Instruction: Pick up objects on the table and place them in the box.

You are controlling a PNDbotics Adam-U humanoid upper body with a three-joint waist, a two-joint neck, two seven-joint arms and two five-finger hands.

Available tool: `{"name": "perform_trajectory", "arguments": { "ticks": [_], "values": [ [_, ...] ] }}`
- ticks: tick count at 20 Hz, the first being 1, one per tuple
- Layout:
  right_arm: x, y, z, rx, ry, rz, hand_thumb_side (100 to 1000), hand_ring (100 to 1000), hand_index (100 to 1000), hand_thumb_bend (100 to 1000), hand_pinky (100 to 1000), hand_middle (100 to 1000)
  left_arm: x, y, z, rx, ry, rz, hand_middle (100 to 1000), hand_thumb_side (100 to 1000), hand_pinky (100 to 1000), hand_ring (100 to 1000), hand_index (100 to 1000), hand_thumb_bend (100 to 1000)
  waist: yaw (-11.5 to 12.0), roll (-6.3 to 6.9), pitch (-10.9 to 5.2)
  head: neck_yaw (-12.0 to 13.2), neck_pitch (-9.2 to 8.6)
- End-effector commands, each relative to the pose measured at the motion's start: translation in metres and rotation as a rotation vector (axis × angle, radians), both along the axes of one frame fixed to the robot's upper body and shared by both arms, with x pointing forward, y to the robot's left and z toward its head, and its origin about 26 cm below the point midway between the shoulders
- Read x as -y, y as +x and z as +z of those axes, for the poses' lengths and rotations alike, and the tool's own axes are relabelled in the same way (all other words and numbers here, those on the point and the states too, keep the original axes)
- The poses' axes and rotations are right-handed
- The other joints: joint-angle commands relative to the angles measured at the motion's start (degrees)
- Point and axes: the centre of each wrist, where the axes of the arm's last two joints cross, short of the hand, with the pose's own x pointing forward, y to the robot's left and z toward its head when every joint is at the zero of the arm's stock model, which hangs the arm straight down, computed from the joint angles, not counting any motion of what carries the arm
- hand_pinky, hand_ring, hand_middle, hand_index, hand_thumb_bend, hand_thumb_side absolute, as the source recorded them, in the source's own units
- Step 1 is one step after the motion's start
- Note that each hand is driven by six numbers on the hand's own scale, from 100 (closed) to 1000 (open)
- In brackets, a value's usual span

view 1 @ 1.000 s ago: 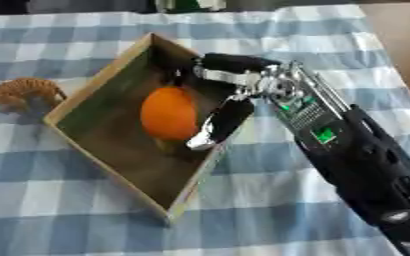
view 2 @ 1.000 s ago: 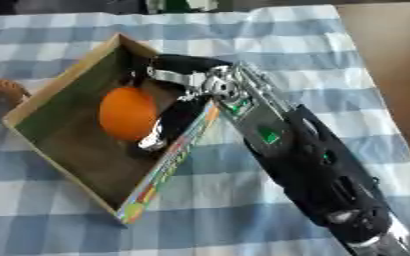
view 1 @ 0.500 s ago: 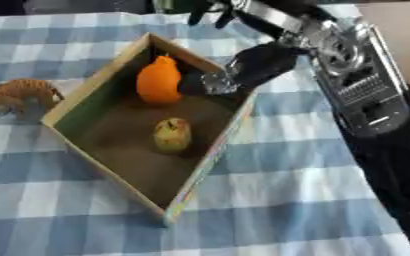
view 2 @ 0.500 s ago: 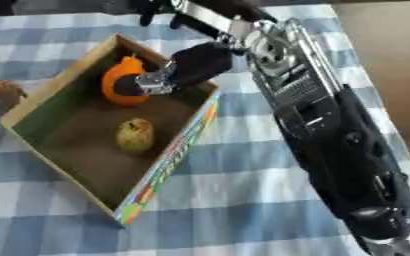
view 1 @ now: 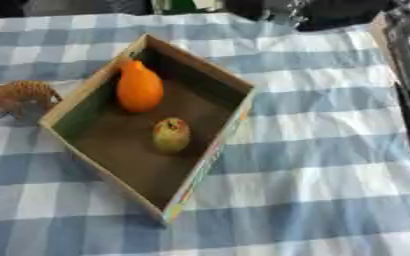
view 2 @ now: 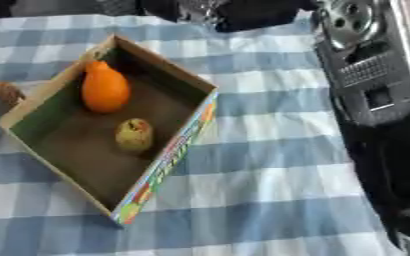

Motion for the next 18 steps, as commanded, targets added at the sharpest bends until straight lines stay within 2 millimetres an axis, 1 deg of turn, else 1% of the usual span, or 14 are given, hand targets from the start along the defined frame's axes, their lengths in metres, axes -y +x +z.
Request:
{"name": "perform_trajectory", "arguments": {
  "ticks": [1, 2, 4, 5, 6, 7, 8, 11, 14, 18],
  "values": [
    [0.016, -0.017, 0.014, 0.080, 0.065, -0.028, 743, 953, 935, 627, 779, 739, -0.005, -0.002, 0.011, 0.042, 0.034, 0.014, 583, 875, 485, 617, 761, 100, -0.24, 0.14, -1.52, -0.15, -0.06],
    [0.020, -0.018, 0.015, 0.098, 0.095, -0.035, 754, 952, 934, 613, 779, 741, -0.006, -0.002, 0.013, 0.048, 0.044, 0.019, 584, 872, 485, 617, 762, 100, -0.41, 0.22, -1.54, -0.12, -0.06],
    [0.029, -0.019, 0.015, 0.149, 0.155, -0.036, 798, 948, 934, 466, 778, 751, -0.009, -0.001, 0.017, 0.064, 0.069, 0.030, 585, 862, 486, 618, 762, 100, -0.71, 0.34, -1.61, -0.09, -0.05],
    [0.034, -0.019, 0.015, 0.179, 0.186, -0.032, 800, 945, 931, 393, 778, 752, -0.010, -0.001, 0.019, 0.073, 0.082, 0.035, 586, 858, 487, 619, 763, 100, -0.84, 0.37, -1.64, -0.06, -0.03],
    [0.038, -0.019, 0.013, 0.208, 0.218, -0.027, 780, 940, 926, 294, 772, 750, -0.011, -0.001, 0.022, 0.084, 0.097, 0.039, 587, 853, 488, 620, 763, 100, -1.01, 0.42, -1.68, 0.00, -0.01],
    [0.042, -0.019, 0.011, 0.229, 0.250, -0.017, 732, 932, 920, 151, 761, 744, -0.012, 0.000, 0.025, 0.095, 0.111, 0.043, 590, 844, 489, 622, 764, 100, -1.15, 0.44, -1.70, 0.06, 0.02],
    [0.045, -0.018, 0.008, 0.241, 0.285, -0.002, 715, 928, 914, 100, 755, 741, -0.013, 0.000, 0.030, 0.107, 0.129, 0.048, 592, 838, 490, 624, 765, 100, -1.32, 0.45, -1.75, 0.15, 0.10],
    [0.056, -0.015, -0.003, 0.240, 0.381, 0.034, 666, 913, 889, 100, 745, 733, -0.015, 0.001, 0.042, 0.137, 0.189, 0.069, 599, 808, 493, 628, 771, 100, -1.63, 0.48, -1.95, 0.65, 0.37],
    [0.064, -0.014, -0.012, 0.238, 0.463, 0.054, 652, 900, 871, 100, 751, 716, -0.018, 0.001, 0.055, 0.161, 0.258, 0.117, 607, 783, 498, 635, 778, 100, -1.86, 0.50, -2.29, 1.11, 1.07],
    [0.072, -0.012, -0.023, 0.228, 0.543, 0.060, 630, 882, 855, 100, 742, 696, -0.022, 0.001, 0.071, 0.172, 0.341, 0.198, 616, 758, 504, 645, 785, 100, -1.98, 0.43, -2.77, 1.09, 2.04]
  ]
}}
